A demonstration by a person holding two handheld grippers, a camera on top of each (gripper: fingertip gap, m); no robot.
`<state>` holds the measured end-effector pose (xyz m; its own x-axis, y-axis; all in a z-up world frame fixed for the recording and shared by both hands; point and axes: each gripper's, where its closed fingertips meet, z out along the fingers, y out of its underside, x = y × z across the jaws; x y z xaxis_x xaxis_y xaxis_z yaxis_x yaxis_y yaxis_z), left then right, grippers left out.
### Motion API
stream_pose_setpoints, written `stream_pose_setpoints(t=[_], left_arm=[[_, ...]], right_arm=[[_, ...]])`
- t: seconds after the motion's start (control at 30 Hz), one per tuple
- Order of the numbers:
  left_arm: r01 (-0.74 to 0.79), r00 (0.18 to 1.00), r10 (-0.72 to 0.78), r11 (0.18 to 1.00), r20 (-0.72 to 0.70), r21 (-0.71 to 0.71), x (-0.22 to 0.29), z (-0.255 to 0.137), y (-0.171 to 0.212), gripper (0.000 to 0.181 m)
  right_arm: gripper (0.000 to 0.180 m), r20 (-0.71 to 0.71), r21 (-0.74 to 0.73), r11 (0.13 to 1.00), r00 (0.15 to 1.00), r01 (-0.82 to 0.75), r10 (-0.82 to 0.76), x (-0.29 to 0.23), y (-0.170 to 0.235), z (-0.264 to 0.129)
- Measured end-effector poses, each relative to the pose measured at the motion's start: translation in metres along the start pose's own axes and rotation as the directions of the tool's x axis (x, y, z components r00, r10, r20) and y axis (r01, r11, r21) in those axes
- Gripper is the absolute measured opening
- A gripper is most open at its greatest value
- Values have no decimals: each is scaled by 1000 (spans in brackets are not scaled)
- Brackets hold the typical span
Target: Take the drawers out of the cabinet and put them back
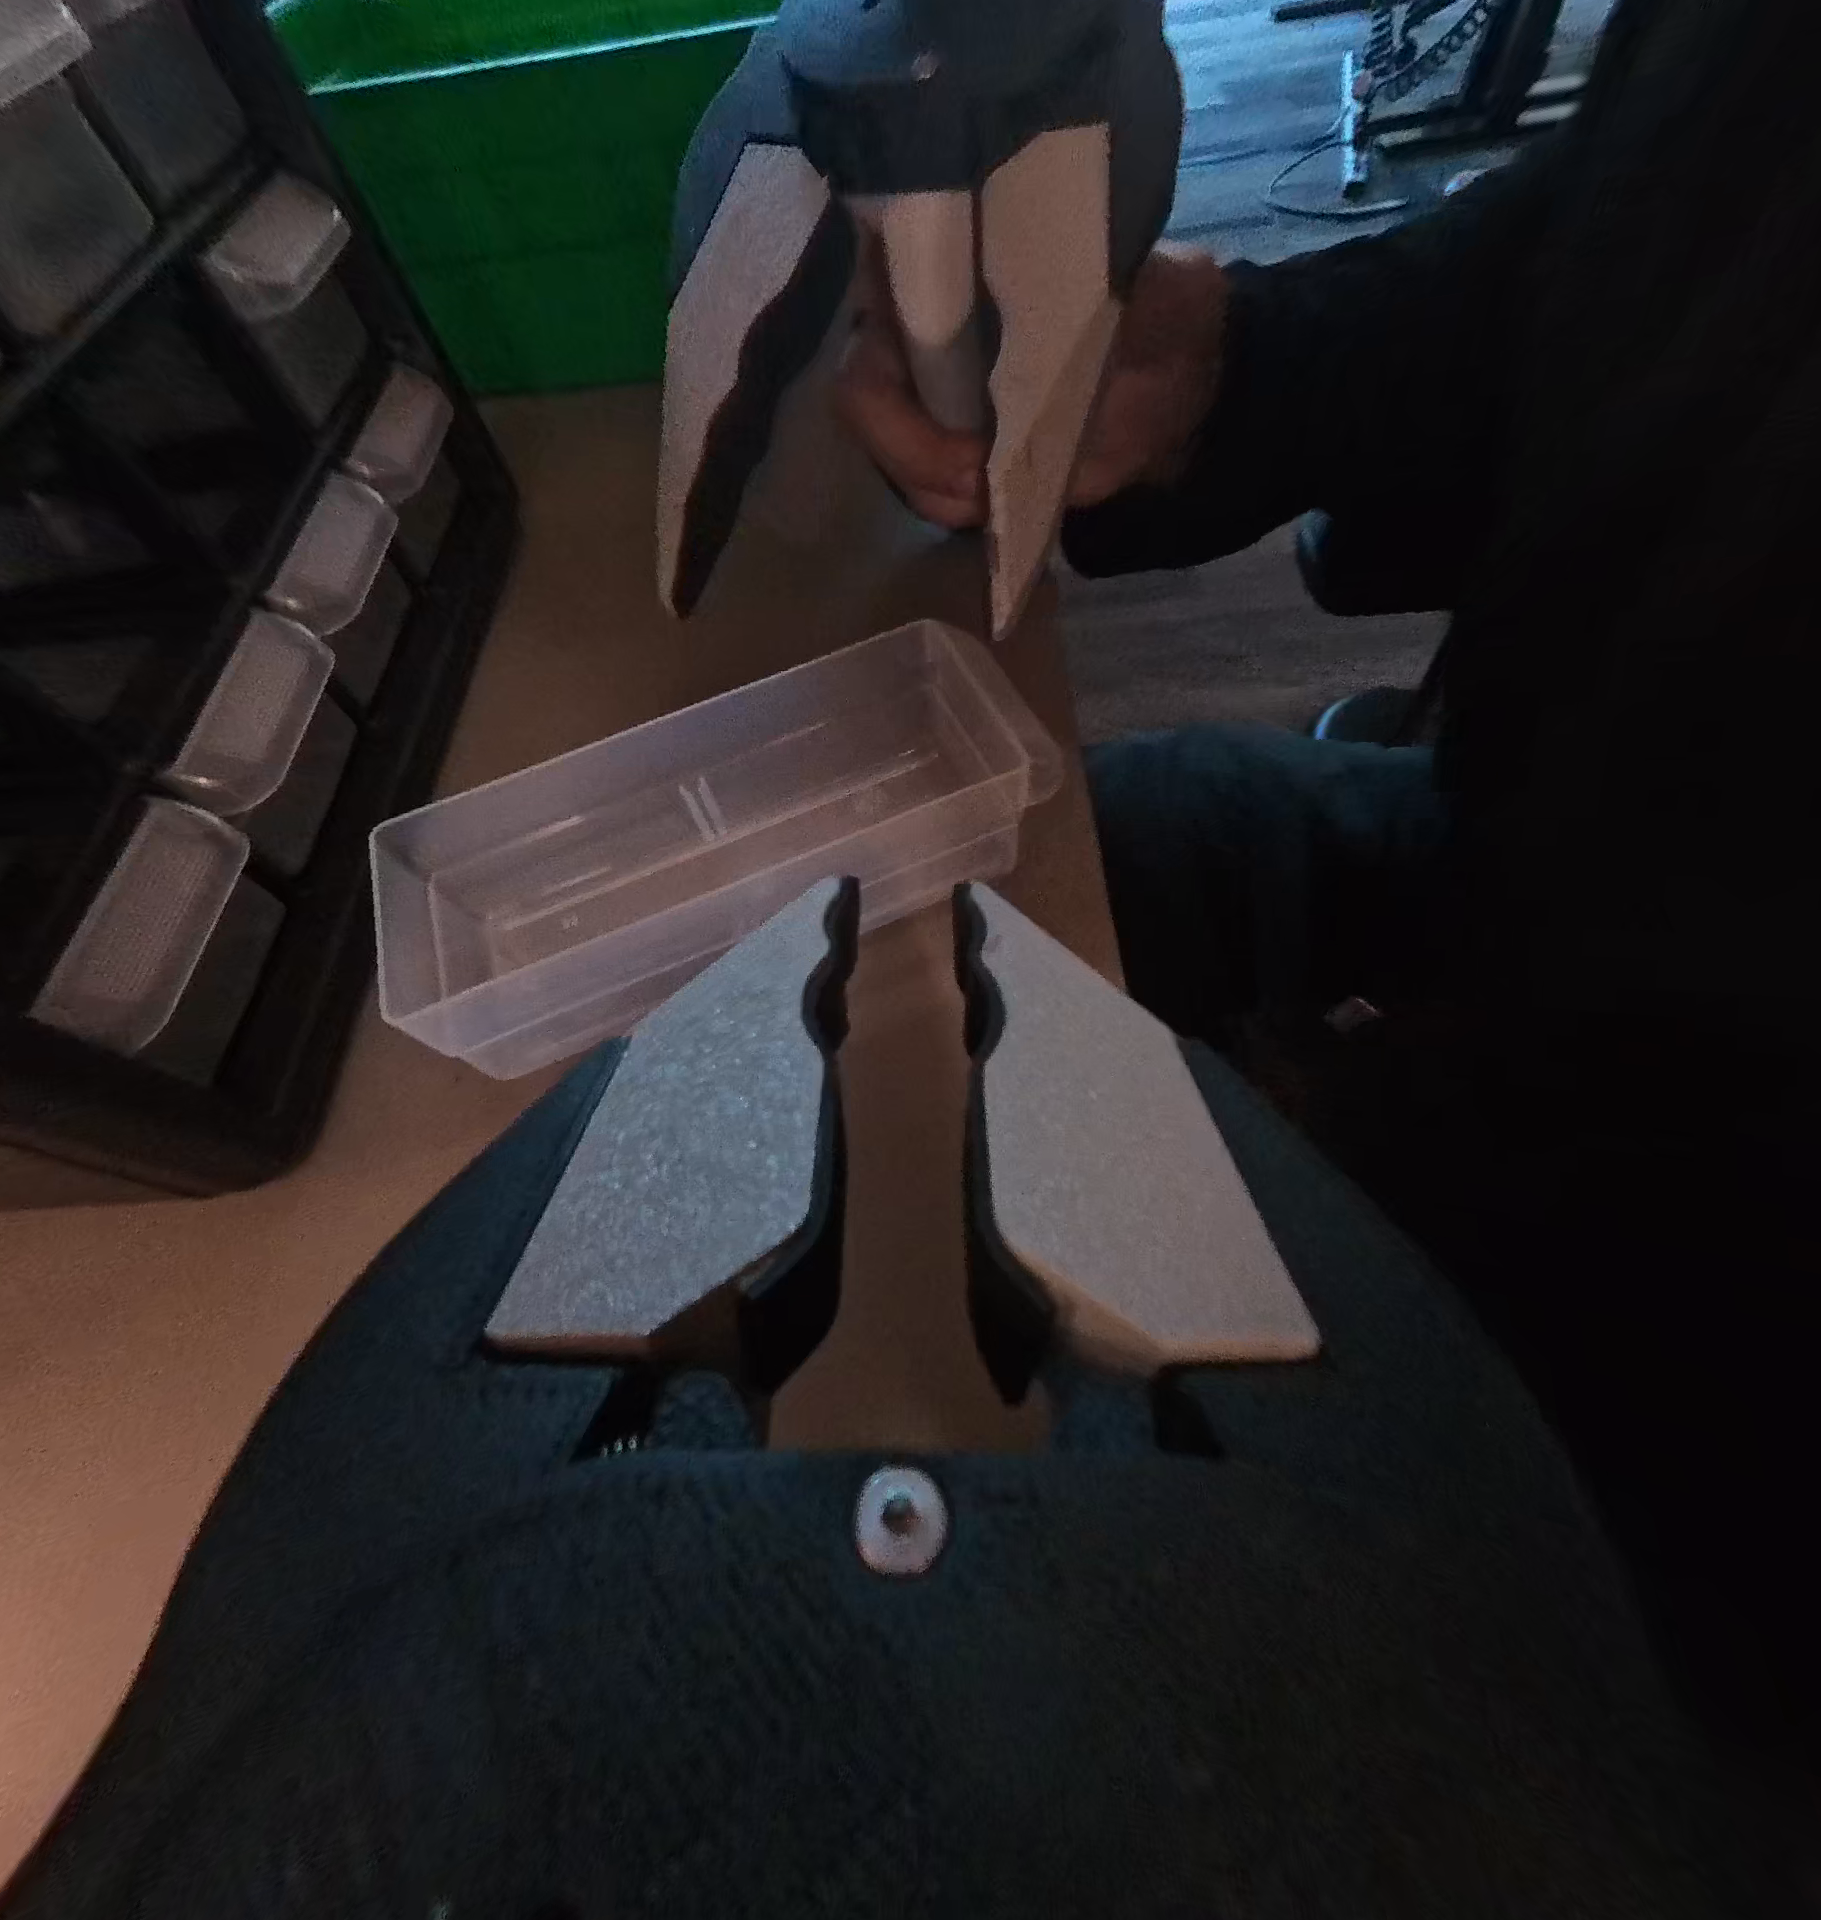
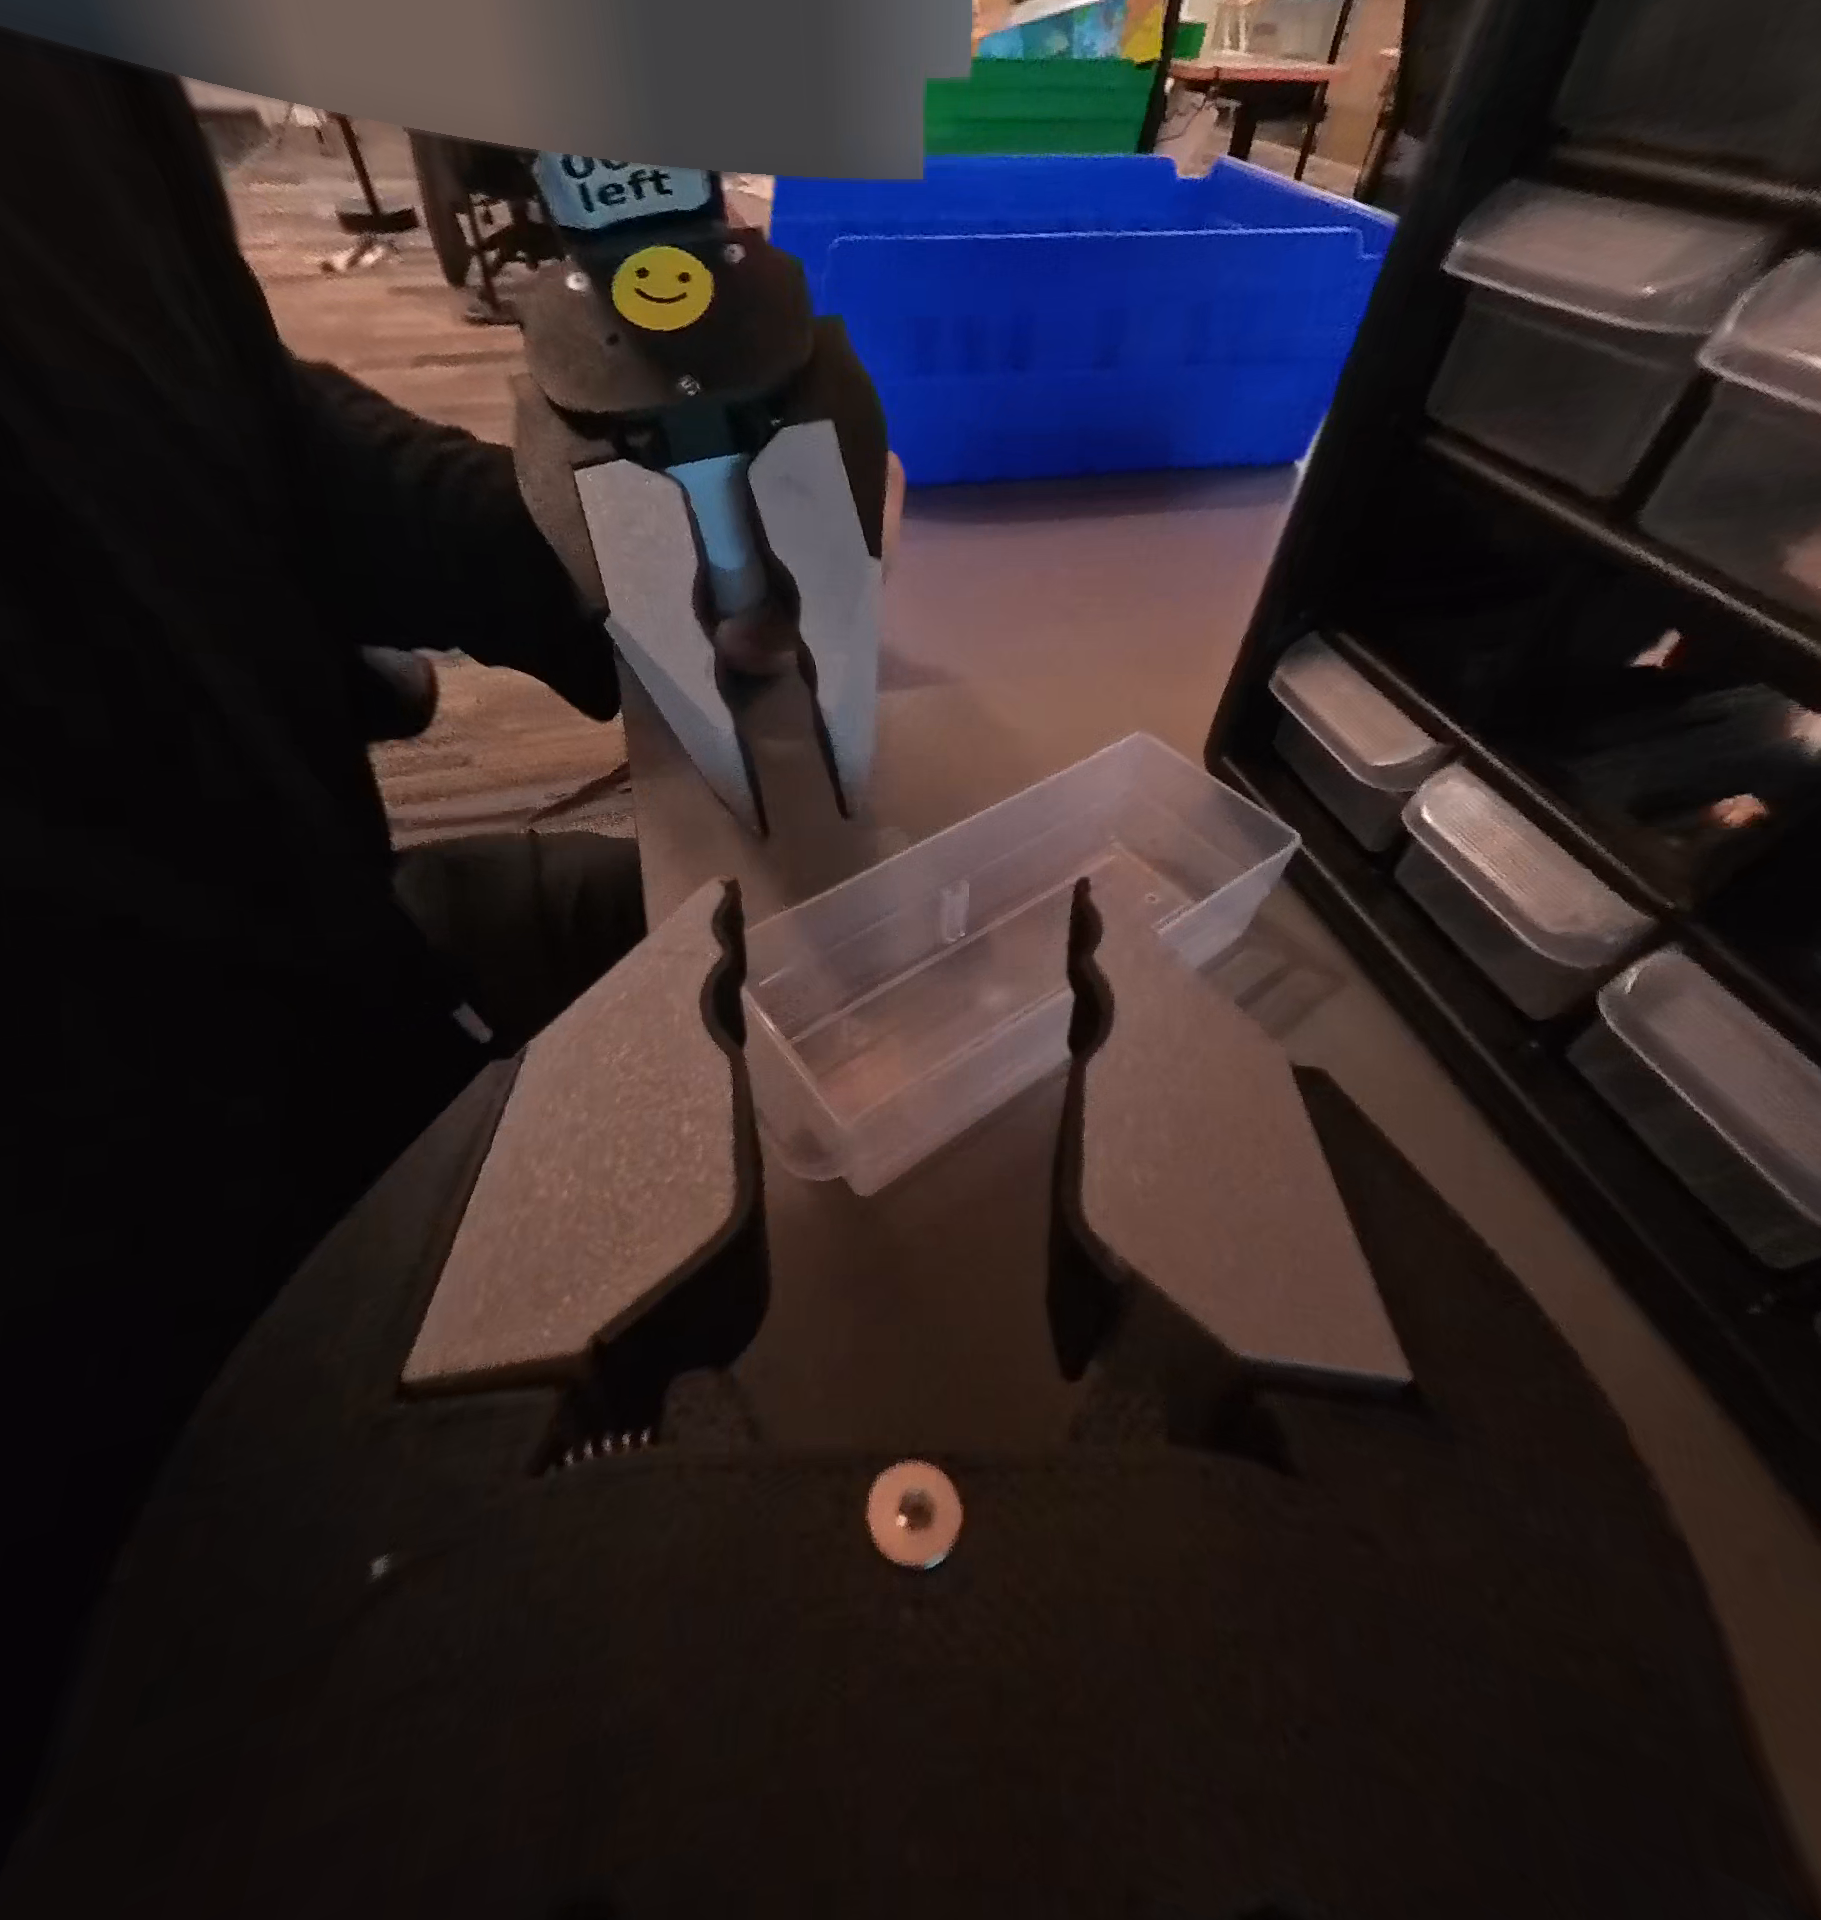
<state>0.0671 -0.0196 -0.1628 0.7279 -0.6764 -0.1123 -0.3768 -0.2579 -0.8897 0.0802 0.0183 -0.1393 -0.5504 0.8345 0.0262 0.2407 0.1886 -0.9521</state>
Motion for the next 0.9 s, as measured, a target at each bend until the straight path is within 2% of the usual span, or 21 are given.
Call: stream_pose_setpoints(t=[0.17,0.37,0.53,0.6,0.67,0.77,0.83,0.9], left_arm=[[9,1000,-9,1000,0,-25,-3,4,2,18],[-7,991,16,998,133,-67,-17,6,7,18],[-30,961,58,994,270,-109,-31,5,11,22],[23,914,41,988,404,-152,-51,-2,19,18],[70,902,4,986,432,-154,-57,-6,17,26],[86,902,-21,987,431,-132,-64,-23,-17,41],[39,900,17,992,436,-118,-75,-41,-56,42],[19,891,41,992,451,-126,-96,-58,-94,56]], right_arm=[[63,63,21,998,996,56,-57,-8,-16,-1],[62,72,-97,960,964,261,-255,-13,-36,0],[63,124,-247,917,949,314,-291,-28,-13,9],[61,118,-275,907,947,320,-298,-31,-6,10],[59,120,-308,895,946,322,-300,-33,2,11],[57,138,-360,876,947,320,-289,-37,15,11],[56,143,-384,867,948,319,-285,-37,21,10],[55,142,-402,856,946,324,-291,-35,25,11]])
